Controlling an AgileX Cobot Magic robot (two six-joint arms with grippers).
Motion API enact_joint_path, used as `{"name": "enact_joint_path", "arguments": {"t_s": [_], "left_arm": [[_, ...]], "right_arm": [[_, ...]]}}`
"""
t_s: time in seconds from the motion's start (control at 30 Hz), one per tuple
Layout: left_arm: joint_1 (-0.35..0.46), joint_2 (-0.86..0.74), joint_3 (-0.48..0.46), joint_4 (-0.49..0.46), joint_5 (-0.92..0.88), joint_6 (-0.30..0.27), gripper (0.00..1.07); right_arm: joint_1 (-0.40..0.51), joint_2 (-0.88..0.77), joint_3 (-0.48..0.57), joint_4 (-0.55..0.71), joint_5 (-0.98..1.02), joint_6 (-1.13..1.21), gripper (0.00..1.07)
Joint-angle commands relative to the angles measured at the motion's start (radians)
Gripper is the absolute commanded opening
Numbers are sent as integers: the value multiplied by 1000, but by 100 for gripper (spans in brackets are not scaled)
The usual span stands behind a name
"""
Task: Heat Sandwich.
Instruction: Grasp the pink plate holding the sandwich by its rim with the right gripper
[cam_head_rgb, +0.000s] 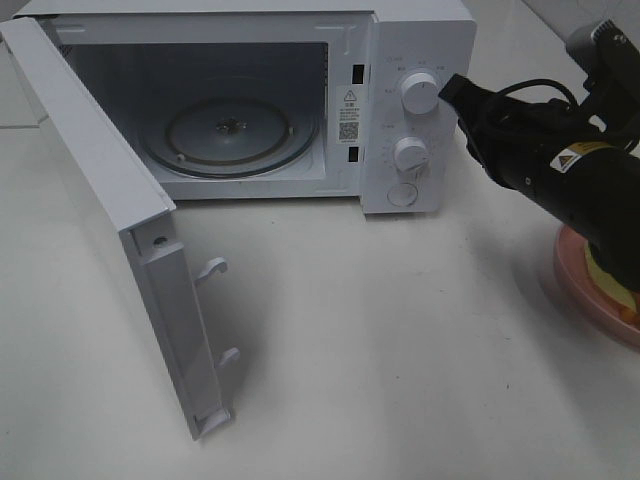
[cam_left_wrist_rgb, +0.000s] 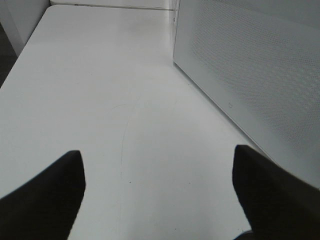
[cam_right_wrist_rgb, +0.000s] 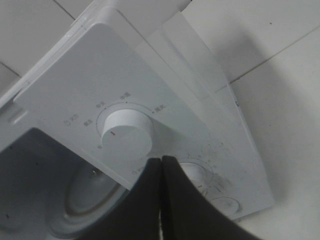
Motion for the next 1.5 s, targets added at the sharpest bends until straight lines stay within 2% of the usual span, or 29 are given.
{"name": "enact_joint_path", "arguments": {"t_s": [0.03, 0.1, 0.23, 0.27, 0.37, 0.4, 0.47, 0.57, 0.73, 0.8, 0.87, 0.9, 0.93, 0.97, 1.0, 1.03, 1.13, 1.2, 1.27, 1.5], "left_arm": [[-5, -17, 2, -1, -13, 0, 76], [-5, -17, 2, -1, -13, 0, 76], [-5, -17, 2, -1, -13, 0, 76], [-5, -17, 2, -1, -13, 0, 76], [-5, -17, 2, -1, -13, 0, 76], [-5, -17, 2, -1, -13, 0, 76], [-5, -17, 2, -1, -13, 0, 76], [-5, -17, 2, -1, -13, 0, 76], [-5, -17, 2, -1, -13, 0, 76], [-5, -17, 2, -1, -13, 0, 76], [-5, -17, 2, -1, -13, 0, 76], [-5, -17, 2, -1, -13, 0, 76], [-5, -17, 2, -1, -13, 0, 76], [-5, -17, 2, -1, -13, 0, 76], [-5, -17, 2, -1, -13, 0, 76], [-5, -17, 2, -1, -13, 0, 76], [-5, -17, 2, -1, -13, 0, 76], [-5, -17, 2, -1, -13, 0, 76], [-5, -17, 2, -1, -13, 0, 76], [-5, -17, 2, -1, -13, 0, 76]], "right_arm": [[-2, -58, 1, -10, 95, -221, 0], [-2, -100, -2, -3, 201, -363, 0], [-5, -144, -25, -3, 345, -458, 0], [-5, -166, -51, -3, 434, -527, 1], [-5, -182, -79, -3, 508, -584, 1], [-5, -186, -106, -4, 590, -626, 2], [-5, -186, -120, -4, 627, -643, 3], [-5, -186, -192, -32, 832, -715, 6], [-5, -186, -283, -85, 1026, -707, 10], [-5, -186, -329, -110, 1100, -678, 14], [-5, -186, -405, -173, 1215, -605, 22], [-5, -186, -405, -173, 1215, -605, 22], [-5, -186, -429, -203, 1257, -572, 26], [-5, -186, -468, -266, 1338, -506, 35], [-5, -186, -484, -296, 1368, -474, 40], [-5, -186, -484, -296, 1368, -474, 40], [-5, -179, -552, -437, 1500, -345, 57], [-5, -179, -564, -458, 1533, -332, 61], [-5, -162, -603, -487, 1628, -326, 69], [-19, -102, -663, -510, 1739, -302, 70]]}}
